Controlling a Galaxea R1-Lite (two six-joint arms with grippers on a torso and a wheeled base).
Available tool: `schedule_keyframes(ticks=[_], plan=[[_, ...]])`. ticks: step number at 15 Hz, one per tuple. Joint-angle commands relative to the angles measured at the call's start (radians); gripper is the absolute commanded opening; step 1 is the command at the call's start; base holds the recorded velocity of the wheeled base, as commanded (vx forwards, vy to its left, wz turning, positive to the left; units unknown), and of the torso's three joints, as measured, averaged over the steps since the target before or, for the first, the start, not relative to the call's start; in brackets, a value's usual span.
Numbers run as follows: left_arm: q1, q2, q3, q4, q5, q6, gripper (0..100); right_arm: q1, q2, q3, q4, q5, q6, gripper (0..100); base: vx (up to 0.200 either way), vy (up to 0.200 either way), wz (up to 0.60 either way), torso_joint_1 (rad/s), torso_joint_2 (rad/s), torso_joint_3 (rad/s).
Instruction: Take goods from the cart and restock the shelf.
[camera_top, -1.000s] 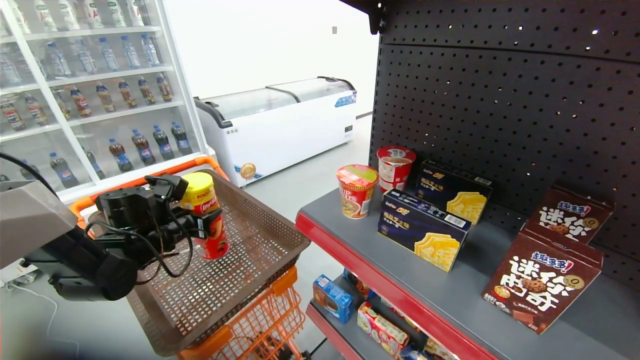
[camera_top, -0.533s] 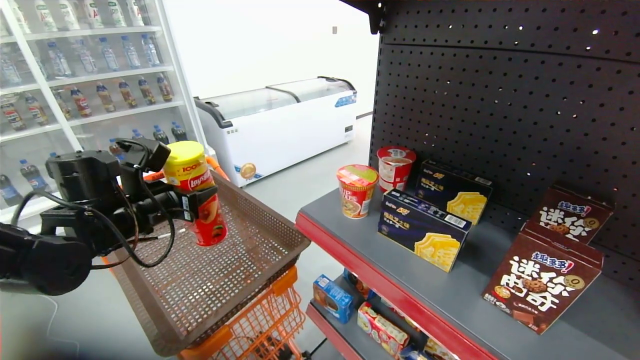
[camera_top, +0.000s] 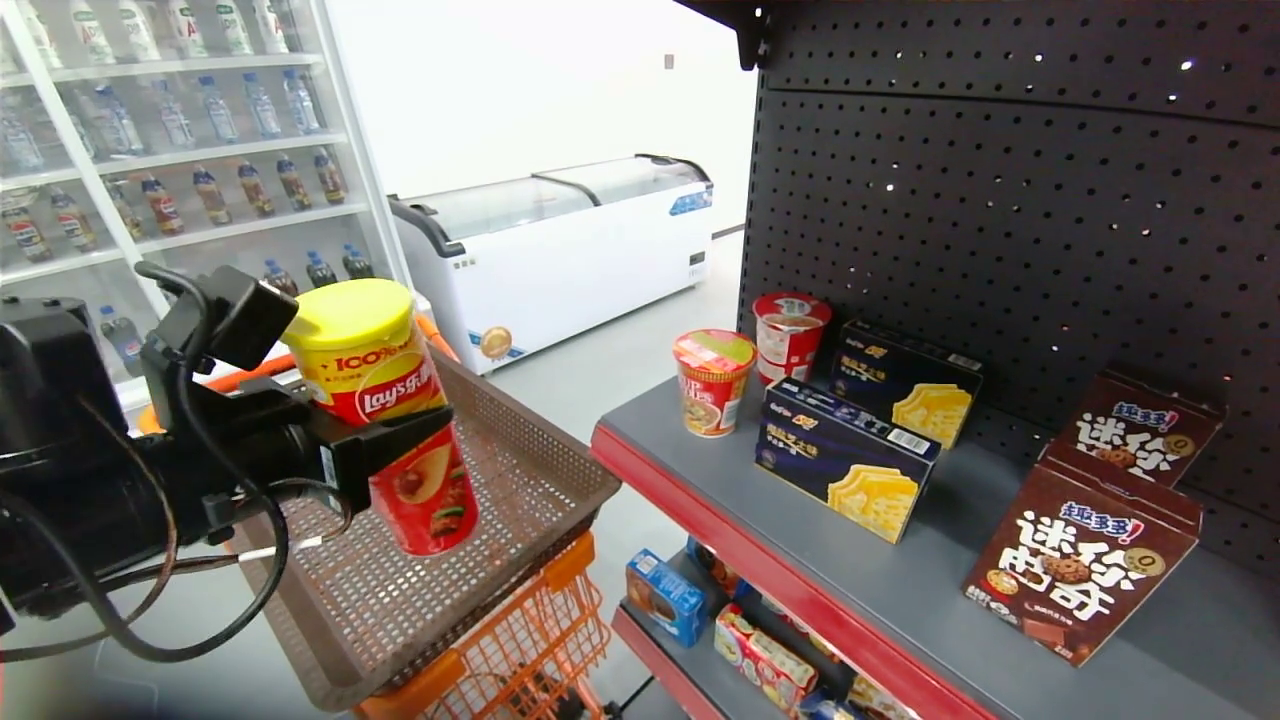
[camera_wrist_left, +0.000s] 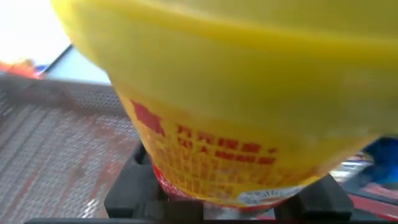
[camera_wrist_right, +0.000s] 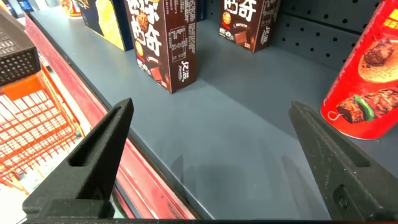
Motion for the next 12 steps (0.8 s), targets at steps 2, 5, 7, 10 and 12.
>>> schedule_keyframes(ticks=[2, 5, 7, 10, 12], plan=[[-0.043, -0.051, -0.008, 0.016, -0.049, -0.007, 0, 0.001, 0.0, 0.0, 0.0, 0.0, 0.0, 100, 0.0, 0.0, 0.0, 0.0, 0.0, 0.0], [-0.093, -0.051, -0.026, 0.02, -0.178, -0.015, 0, 0.0, 0.0, 0.0, 0.0, 0.0, 0.0, 100, 0.0, 0.0, 0.0, 0.0, 0.0, 0.0], [-0.152, -0.038, -0.029, 0.02, -0.188, -0.027, 0, 0.001, 0.001, 0.0, 0.0, 0.0, 0.0, 100, 0.0, 0.0, 0.0, 0.0, 0.0, 0.0], [-0.236, 0.003, 0.003, 0.019, -0.282, -0.033, 0, 0.0, 0.0, 0.0, 0.0, 0.0, 0.0, 100, 0.0, 0.0, 0.0, 0.0, 0.0, 0.0], [-0.279, 0.041, -0.011, 0.011, -0.322, -0.035, 0, 0.0, 0.0, 0.0, 0.0, 0.0, 0.0, 100, 0.0, 0.0, 0.0, 0.0, 0.0, 0.0]])
